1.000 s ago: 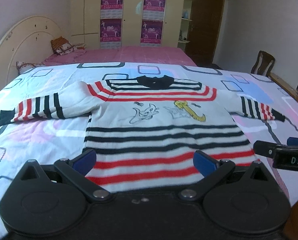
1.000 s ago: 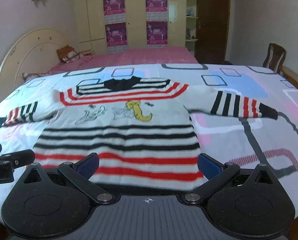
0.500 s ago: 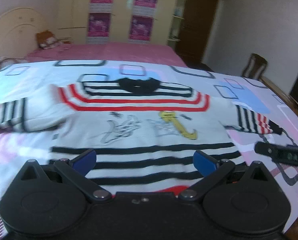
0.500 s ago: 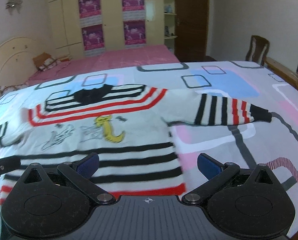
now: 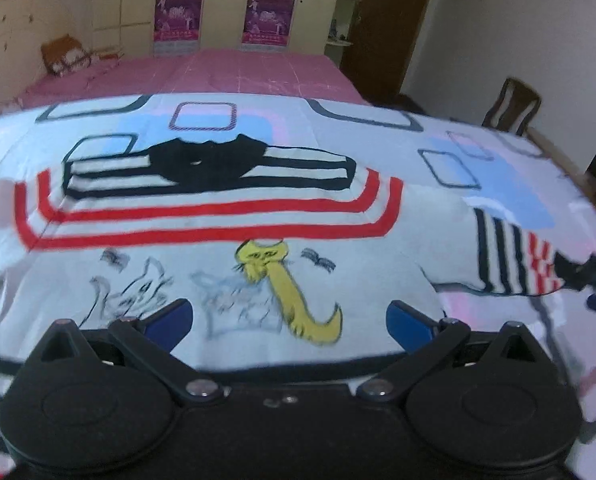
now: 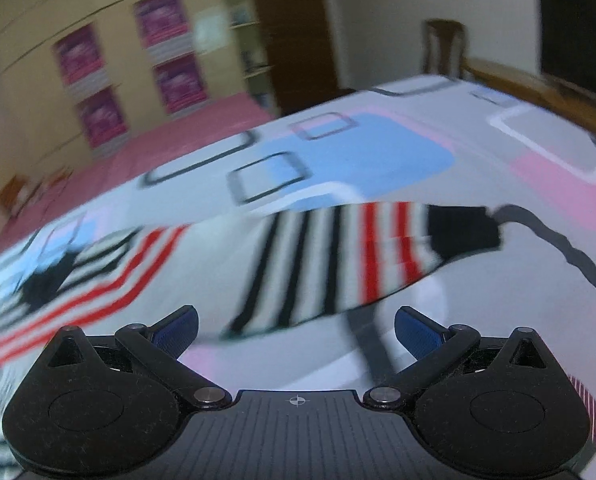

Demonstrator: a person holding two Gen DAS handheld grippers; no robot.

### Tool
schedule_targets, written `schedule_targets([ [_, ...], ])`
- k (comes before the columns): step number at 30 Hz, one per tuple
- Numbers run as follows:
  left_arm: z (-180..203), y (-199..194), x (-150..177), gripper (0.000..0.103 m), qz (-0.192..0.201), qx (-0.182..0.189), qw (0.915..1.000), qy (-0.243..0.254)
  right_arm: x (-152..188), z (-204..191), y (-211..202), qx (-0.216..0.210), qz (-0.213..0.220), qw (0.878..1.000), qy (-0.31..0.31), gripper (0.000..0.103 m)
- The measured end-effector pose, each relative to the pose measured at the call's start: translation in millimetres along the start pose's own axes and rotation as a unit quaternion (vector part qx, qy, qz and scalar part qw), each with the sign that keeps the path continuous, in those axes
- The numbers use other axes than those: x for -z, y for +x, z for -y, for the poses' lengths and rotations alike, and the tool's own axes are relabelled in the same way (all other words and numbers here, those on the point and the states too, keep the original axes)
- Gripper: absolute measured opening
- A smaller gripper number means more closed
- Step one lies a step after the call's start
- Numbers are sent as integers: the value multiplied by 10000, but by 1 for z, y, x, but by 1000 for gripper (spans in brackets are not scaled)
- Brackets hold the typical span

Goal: Fold small clothes
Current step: 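Move the right gripper to the black sleeve cuff and close on it, then carry the held sleeve across the sweater body toward the left gripper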

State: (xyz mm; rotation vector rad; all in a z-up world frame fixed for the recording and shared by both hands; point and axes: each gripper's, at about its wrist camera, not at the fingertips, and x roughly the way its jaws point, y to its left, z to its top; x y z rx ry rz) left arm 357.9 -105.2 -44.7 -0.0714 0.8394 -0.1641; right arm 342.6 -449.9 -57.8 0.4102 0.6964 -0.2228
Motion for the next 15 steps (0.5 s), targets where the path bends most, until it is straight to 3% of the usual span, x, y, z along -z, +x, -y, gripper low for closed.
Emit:
schedule_targets([
  [5, 22, 25, -8, 102, -149, 11, 9998, 161, -19, 51, 27, 96, 107, 9979, 631, 103],
  [6, 25, 29, -9, 102, -176, -15, 9996, 198, -21, 59, 31, 109, 126, 9972, 726, 86],
  [8, 30, 36, -10, 102, -250, -38, 9994, 218, -22, 72, 38, 150, 52, 9955, 934, 43],
  [15, 35, 48, -15, 102, -331, -151, 9991, 223, -18, 112, 53, -32, -161, 9843, 1755, 43],
])
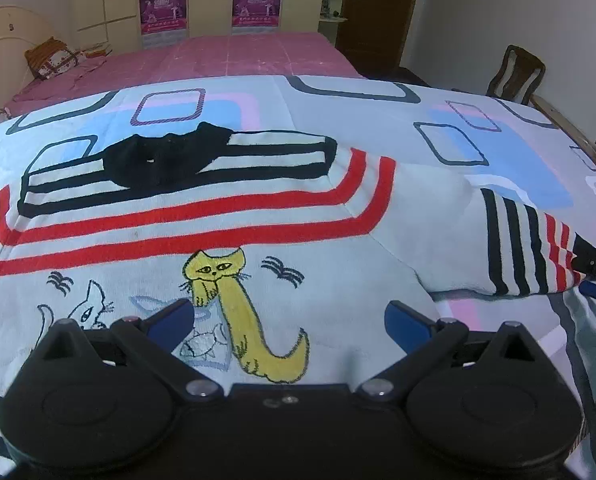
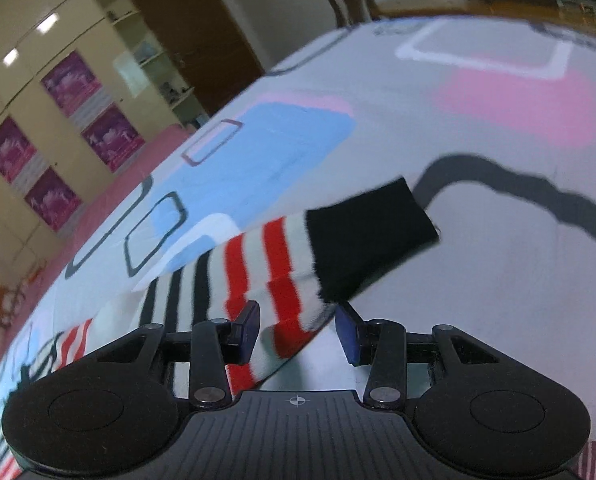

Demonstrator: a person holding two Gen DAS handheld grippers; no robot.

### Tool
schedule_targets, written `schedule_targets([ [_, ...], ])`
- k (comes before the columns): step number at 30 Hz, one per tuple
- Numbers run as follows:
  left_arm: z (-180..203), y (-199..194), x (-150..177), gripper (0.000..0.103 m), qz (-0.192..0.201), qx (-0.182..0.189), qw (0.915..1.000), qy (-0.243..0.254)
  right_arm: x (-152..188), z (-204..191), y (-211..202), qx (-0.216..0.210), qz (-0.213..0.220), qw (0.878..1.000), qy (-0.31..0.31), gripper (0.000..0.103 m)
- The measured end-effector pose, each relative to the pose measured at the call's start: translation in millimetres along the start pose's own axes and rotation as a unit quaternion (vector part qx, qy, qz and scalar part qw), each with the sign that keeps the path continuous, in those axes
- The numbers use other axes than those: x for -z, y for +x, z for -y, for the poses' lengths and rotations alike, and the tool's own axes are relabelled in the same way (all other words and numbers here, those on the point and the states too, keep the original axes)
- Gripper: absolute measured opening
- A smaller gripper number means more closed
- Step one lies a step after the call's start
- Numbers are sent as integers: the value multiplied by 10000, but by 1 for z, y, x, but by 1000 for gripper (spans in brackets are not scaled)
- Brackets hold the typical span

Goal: Fold small clothes
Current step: 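Carry the held sleeve across the sweater body toward the left gripper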

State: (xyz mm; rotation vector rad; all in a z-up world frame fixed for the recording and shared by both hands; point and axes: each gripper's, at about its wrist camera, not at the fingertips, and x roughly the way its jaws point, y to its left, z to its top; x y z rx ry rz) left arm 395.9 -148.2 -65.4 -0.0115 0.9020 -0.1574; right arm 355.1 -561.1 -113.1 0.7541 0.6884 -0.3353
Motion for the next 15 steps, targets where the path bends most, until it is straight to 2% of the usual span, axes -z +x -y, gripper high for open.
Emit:
schedule_targets([
  [4, -4, -1, -4, 100, -2, -37, 10000, -59, -6, 7, 5, -131, 57, 9997, 197, 40],
  [5, -6, -2, -4, 98, 5, -73, 10000, -61, -7, 7, 6, -50, 69, 9999, 149, 16],
  [6, -9, -4, -5, 96, 17, -119, 9999, -70, -8, 7, 7, 71, 41, 9999, 92, 6],
  [8, -18, -8, -6, 96, 61, -161, 9998, -124, -12, 8, 1, 58, 122, 9999, 54, 6],
  [10, -31, -12, -5, 96, 93, -300, 9994, -165, -12, -3, -10, 134, 433, 9982, -382, 6],
  [12, -45, -11, -3, 96, 6, -477, 9986, -233, -11, -6, 3, 341, 6, 9984, -447, 6],
  [14, -63, -10, 0, 96, -107, -592, 9975, -362, -11, -22, -2, 436, 261, 9960, -738, 6],
  [15, -72, -11, 2, 96, -88, -642, 9971, -409, -9, -35, -11, 338, 458, 9938, -951, 6],
])
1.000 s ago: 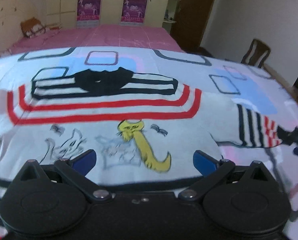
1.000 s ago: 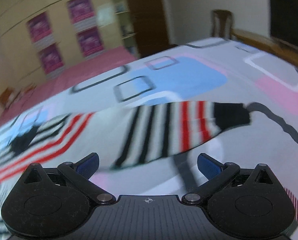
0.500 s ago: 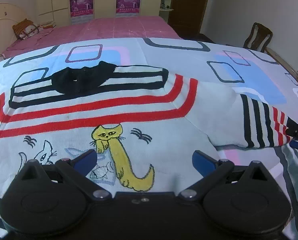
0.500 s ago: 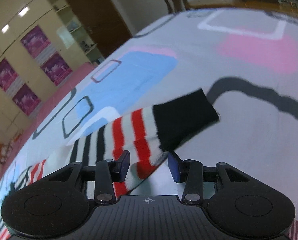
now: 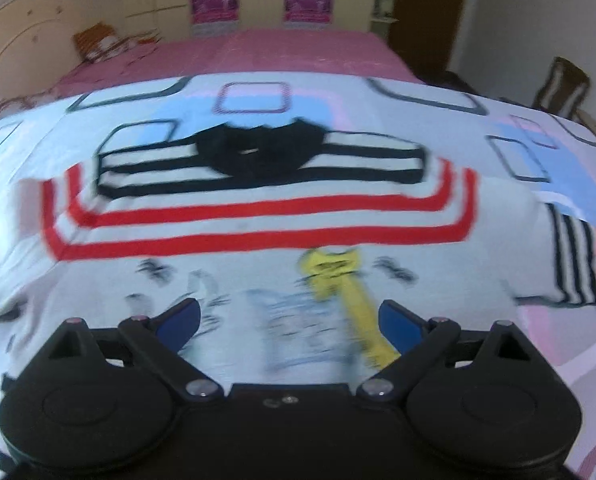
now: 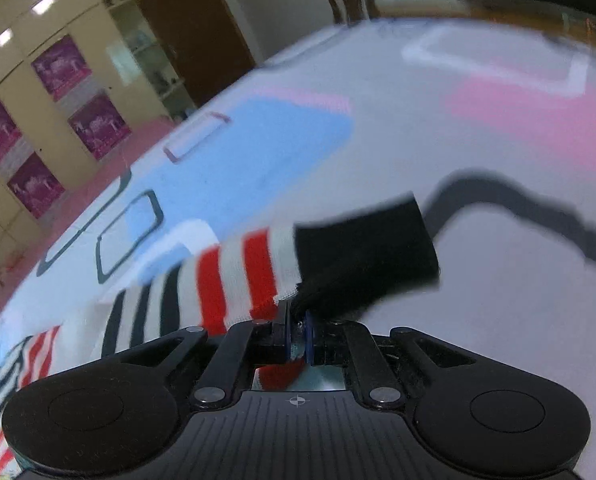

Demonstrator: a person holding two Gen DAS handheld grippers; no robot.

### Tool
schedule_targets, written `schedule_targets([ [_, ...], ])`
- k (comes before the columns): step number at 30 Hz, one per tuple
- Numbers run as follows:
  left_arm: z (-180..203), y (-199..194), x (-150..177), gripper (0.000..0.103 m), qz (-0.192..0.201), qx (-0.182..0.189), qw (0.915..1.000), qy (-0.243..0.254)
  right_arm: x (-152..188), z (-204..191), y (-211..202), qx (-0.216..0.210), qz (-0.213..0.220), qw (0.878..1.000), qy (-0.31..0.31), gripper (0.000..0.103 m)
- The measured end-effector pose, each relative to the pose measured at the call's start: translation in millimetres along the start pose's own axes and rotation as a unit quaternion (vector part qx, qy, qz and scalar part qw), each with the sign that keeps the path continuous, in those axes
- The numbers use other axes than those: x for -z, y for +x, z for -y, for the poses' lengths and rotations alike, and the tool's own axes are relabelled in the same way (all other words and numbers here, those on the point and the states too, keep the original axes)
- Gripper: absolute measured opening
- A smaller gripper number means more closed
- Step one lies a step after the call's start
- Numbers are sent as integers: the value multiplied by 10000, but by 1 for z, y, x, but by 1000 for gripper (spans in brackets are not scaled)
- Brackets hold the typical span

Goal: Fold small clothes
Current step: 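Carry the held sleeve across the sweater body toward the left gripper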

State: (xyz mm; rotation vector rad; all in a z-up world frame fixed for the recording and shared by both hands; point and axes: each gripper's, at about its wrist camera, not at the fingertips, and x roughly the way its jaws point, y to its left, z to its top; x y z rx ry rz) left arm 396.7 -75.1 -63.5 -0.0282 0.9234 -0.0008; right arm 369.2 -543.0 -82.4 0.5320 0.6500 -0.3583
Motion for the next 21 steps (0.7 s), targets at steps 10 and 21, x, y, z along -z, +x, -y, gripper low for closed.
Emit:
schedule_targets([
  [10, -98, 4, 2, 89, 268, 32, 9976, -636, 60, -192, -32, -1871, -33, 9651, -1834, 6],
  [21, -180, -10, 22, 89, 397, 531, 9855, -1562, 230, -359, -38, -3044, -1122, 8698, -3717, 6],
])
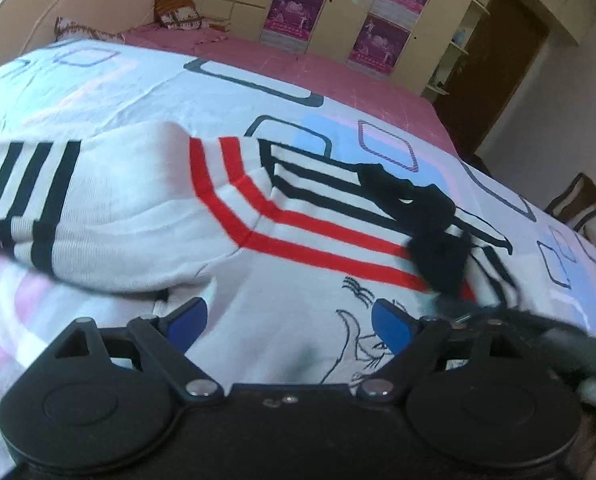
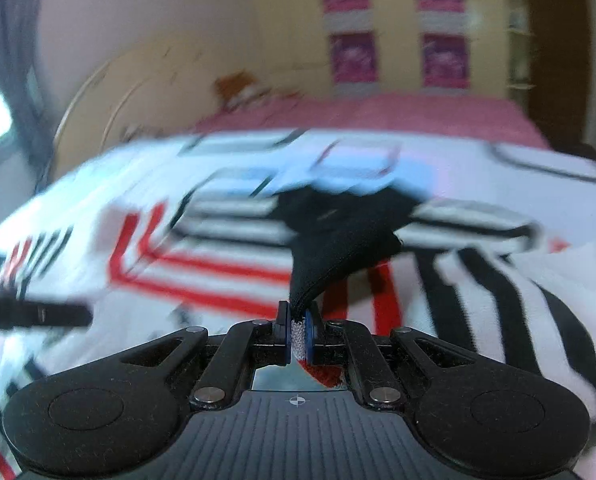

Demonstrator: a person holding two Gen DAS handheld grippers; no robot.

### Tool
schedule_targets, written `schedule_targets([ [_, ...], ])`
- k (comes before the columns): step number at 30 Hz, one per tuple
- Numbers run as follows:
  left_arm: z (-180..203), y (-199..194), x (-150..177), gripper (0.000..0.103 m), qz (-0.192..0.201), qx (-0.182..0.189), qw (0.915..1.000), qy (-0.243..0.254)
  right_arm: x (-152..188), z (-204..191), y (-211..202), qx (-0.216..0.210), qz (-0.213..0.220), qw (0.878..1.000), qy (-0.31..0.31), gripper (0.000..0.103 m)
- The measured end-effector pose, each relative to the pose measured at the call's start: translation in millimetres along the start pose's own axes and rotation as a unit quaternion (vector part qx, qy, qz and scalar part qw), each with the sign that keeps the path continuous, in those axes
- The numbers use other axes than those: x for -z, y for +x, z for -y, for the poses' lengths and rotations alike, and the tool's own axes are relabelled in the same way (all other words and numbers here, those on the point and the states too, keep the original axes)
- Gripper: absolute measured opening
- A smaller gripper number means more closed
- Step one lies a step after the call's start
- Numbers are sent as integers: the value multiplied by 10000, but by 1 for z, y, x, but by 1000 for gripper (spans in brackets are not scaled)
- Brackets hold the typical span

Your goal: Fold small clothes

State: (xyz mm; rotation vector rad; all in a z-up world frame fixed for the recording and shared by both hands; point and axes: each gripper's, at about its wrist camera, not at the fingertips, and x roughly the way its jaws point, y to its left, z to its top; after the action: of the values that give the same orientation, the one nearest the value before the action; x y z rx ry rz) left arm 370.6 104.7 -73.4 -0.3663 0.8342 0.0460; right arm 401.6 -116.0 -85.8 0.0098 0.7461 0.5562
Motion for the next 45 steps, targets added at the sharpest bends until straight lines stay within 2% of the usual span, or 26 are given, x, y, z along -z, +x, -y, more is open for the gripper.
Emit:
schedule_targets([
  [1, -2, 0, 0, 89, -11, 48, 10000, -30, 0, 5, 19, -12, -190, 9998, -42, 6],
  [2, -5, -1, 0, 89, -16, 112, 9999, -49, 3, 1, 19, 114, -167, 9997, -131, 6],
  [3, -6, 0, -1, 89, -15, 201, 9998, -67, 4, -1, 21, 208, -114, 9994, -242, 14],
  [4, -6, 1, -2, 89, 2, 276, 9996, -76, 5, -5, 20, 207, -110, 9992, -326, 24],
  [5, -5, 2, -3, 89, 20, 357, 9993, -68, 5, -8, 17, 165, -72, 9992, -357, 50],
  [6, -1, 5, -5, 89, 20, 457, 9989, -49, 4, -3, 13, 172, 35, 9992, -353, 57],
  [10, 24, 24, -8, 88, -108, 793, 9966, 208, 7, 19, -10, 251, 146, 9996, -50, 56],
  [11, 32, 32, -8, 87, -195, 840, 9958, 297, 10, 27, -17, 292, 157, 9994, 16, 49],
  [12, 40, 39, -7, 85, -263, 930, 9946, 387, 15, 37, -27, 374, 130, 9992, 75, 46],
  [17, 69, 65, -8, 81, -382, 1166, 9903, 649, 39, 83, -77, 1042, 47, 9936, 442, 46],
  [19, 84, 71, -8, 81, -377, 1099, 9889, 930, 51, 107, -87, 1437, -35, 9866, 772, 46],
  [21, 101, 75, -7, 78, -319, 806, 9860, 1426, 58, 130, -93, 1748, -61, 9772, 1205, 46],
  [23, 110, 85, -7, 63, -309, 345, 9834, 1756, 59, 148, -98, 1828, 47, 9709, 1544, 46],
  [24, 108, 90, -9, 54, -317, 274, 9847, 1692, 58, 153, -94, 1833, 52, 9697, 1616, 46],
  [26, 98, 95, -14, 47, -294, 309, 9890, 1420, 54, 162, -86, 1891, 57, 9675, 1679, 46],
  [27, 94, 96, -16, 37, -251, 307, 9899, 1362, 53, 166, -83, 1890, 68, 9669, 1711, 33],
  [28, 93, 97, -18, 26, -212, 268, 9904, 1339, 53, 168, -81, 1897, 72, 9664, 1734, 25],
  [29, 89, 96, -19, 21, -162, 255, 9912, 1288, 52, 169, -79, 1897, 89, 9660, 1754, 20],
  [30, 85, 95, -20, 9, -86, 322, 9920, 1217, 51, 170, -79, 1914, 115, 9659, 1743, 19],
  [32, 72, 82, -21, 9, 341, 613, 9941, 833, 53, 169, -77, 1964, 106, 9656, 1700, 18],
  [35, 54, 57, -15, 9, 971, 528, 9922, 584, 56, 170, -76, 1939, 123, 9657, 1724, 17],
  [37, 47, 71, -7, 9, 572, 397, 9949, 734, 56, 170, -74, 1930, 107, 9666, 1681, 17],
  [38, 42, 78, -2, 9, 393, 389, 9963, 655, 56, 170, -74, 1933, 94, 9671, 1652, 17],
  [41, 38, 81, 4, 9, 433, 410, 9959, 684, 54, 169, -73, 1933, 33, 9687, 1555, 17],
  [44, 37, 81, 1, 28, 338, 418, 9968, 597, 53, 167, -75, 1862, -106, 9718, 1444, 18],
  [45, 35, 77, 1, 46, 353, 442, 9969, 543, 52, 165, -79, 1824, -115, 9737, 1357, 18],
])
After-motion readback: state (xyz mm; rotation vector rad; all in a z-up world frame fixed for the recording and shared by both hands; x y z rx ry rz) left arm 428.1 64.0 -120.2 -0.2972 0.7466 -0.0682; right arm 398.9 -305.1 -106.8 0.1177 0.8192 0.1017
